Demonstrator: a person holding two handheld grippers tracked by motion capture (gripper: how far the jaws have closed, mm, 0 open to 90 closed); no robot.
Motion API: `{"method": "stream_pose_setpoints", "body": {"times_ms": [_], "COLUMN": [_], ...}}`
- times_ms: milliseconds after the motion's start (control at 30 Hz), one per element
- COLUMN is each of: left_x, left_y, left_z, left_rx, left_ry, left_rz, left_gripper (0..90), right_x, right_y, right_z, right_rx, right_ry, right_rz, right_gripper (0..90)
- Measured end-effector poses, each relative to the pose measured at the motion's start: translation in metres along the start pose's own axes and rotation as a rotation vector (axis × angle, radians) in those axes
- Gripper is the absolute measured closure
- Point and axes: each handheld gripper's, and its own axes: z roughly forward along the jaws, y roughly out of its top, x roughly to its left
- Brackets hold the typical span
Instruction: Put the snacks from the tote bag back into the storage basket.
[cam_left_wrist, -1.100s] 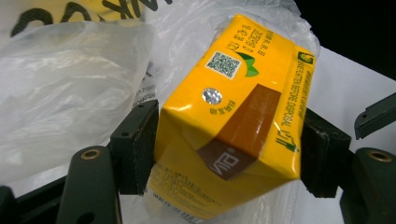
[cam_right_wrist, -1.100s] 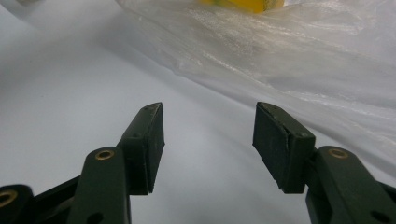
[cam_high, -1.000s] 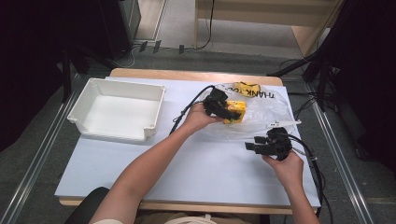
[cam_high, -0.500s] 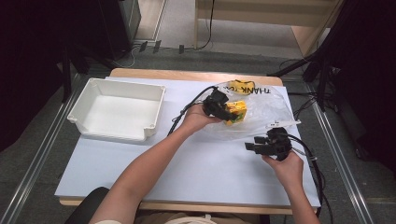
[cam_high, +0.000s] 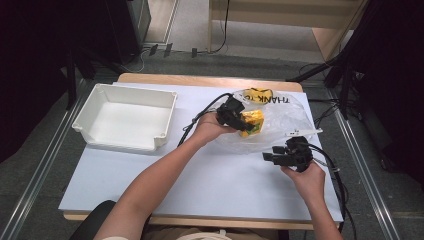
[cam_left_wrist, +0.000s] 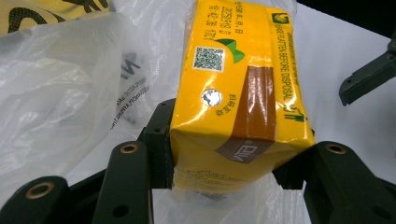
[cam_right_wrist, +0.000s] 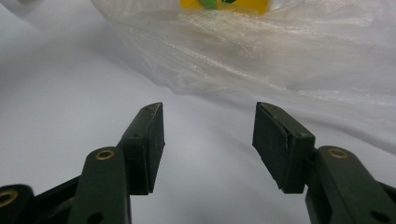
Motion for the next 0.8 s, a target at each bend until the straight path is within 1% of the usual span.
{"method": "stream_pose_setpoints", "body": {"times_ms": [167, 200, 267, 333, 367, 467, 600, 667, 733, 800], "left_x": [-0.001, -0.001, -0.004, -0.003, -0.003, -0.004, -0.005, -0.006, -0.007, -0.010], "left_y": [0.001, 0.002, 0.003, 0.004, 0.004, 0.006, 0.009, 0.010, 0.012, 0.014], "left_z": [-0.003, -0.003, -0.006, -0.008, -0.008, -0.012, -0.015, -0.017, -0.020, -0.024], "left_rx": [0.008, 0.001, -0.003, -0.003, -0.006, -0.010, -0.003, -0.006, -0.003, -0.012], "left_ry": [-0.009, -0.014, -0.007, -0.012, -0.013, -0.015, -0.012, -0.014, -0.013, -0.017], "left_rz": [-0.006, -0.010, -0.010, -0.009, -0.015, -0.012, -0.006, -0.015, -0.007, -0.009], "left_gripper": [51.9, 51.9, 51.9, 52.0, 52.1, 52.1, 52.1, 52.2, 52.1, 52.1], "right_x": [0.000, 0.000, 0.000, 0.000, -0.001, 0.000, -0.001, 0.000, -0.001, -0.001], "right_y": [0.000, 0.000, 0.000, 0.000, 0.000, 0.000, 0.000, 0.000, 0.000, 0.000], "right_z": [0.000, 0.000, 0.000, 0.000, 0.000, 0.000, 0.000, 0.000, 0.000, 0.001], "right_rx": [0.000, -0.001, 0.001, 0.002, 0.002, 0.002, 0.002, 0.003, 0.001, -0.002], "right_ry": [0.000, 0.001, 0.000, 0.001, 0.001, 0.000, 0.001, 0.003, 0.004, 0.006], "right_rz": [0.001, 0.001, 0.001, 0.000, 0.000, -0.001, -0.001, 0.000, -0.001, -0.009], "right_gripper": [44.6, 44.7, 44.6, 44.7, 44.7, 44.7, 44.7, 44.8, 44.8, 44.7]}}
